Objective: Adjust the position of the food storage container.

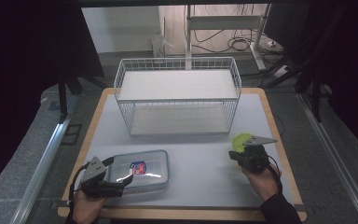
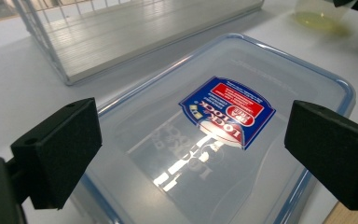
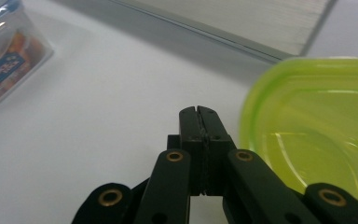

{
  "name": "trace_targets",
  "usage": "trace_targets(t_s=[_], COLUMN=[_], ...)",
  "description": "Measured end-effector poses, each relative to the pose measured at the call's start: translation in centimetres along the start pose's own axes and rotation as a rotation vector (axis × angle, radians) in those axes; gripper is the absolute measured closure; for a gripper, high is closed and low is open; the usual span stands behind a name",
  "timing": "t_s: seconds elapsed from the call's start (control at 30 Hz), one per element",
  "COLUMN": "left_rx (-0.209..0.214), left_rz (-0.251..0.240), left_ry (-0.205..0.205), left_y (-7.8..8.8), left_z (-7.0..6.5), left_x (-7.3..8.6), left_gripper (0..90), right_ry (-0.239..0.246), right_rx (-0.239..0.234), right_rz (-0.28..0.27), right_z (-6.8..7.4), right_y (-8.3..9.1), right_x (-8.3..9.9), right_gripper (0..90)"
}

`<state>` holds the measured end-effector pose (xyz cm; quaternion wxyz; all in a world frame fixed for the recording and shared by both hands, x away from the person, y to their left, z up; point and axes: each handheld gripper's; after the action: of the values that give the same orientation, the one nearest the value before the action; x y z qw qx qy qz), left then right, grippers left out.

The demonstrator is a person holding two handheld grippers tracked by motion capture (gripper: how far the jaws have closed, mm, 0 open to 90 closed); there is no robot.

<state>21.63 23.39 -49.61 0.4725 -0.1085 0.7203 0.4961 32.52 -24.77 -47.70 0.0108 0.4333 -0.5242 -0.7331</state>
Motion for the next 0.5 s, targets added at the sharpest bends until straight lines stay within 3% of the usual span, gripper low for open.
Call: trace_targets(t_s=[0.1, 0.2, 0.33, 0.37, 0.43, 0.5], left_rx=[-0.056, -0.082, -0.083, -0.092, -0.098, -0.096], left_rz=[0.001, -0.01, -0.003, 0.005, 0.045, 0.098], left_ry=[0.013, 0.034, 0.116, 0.137, 0.19, 0.212], left_y=[1.0, 2.5, 3.9, 3.9, 3.8, 3.3], left_z=[0.7, 2.0, 4.0, 4.4, 5.3, 5.7], left_x=[0.0, 0.4, 1.7, 1.9, 2.5, 2.9], left_gripper=[6.7, 18.0, 43.7, 54.6, 67.4, 78.8], right_ry=[0.028, 0.045, 0.056, 0.054, 0.059, 0.07], right_rx=[-0.011, -0.03, -0.038, -0.043, -0.045, -0.051], right_rz=[0.001, -0.006, -0.019, -0.018, -0.019, -0.023], right_z=[0.8, 1.2, 1.8, 2.0, 2.2, 2.6], right_y=[-0.1, -0.1, 0.1, 0.1, 0.1, 0.0], right_x=[-0.1, -0.1, 0.0, 0.1, 0.1, 0.2], right_gripper=[88.8, 88.4, 88.3, 88.0, 87.5, 87.3])
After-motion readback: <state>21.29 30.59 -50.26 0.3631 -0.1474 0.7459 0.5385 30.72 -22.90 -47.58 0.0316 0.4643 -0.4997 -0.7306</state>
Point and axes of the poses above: each handheld gripper's, and its own axes: y roughly backward along the jaws, x roughly out of its underside, z roughly to its left, and after that the axes turned 9 degrees about z, right-handed
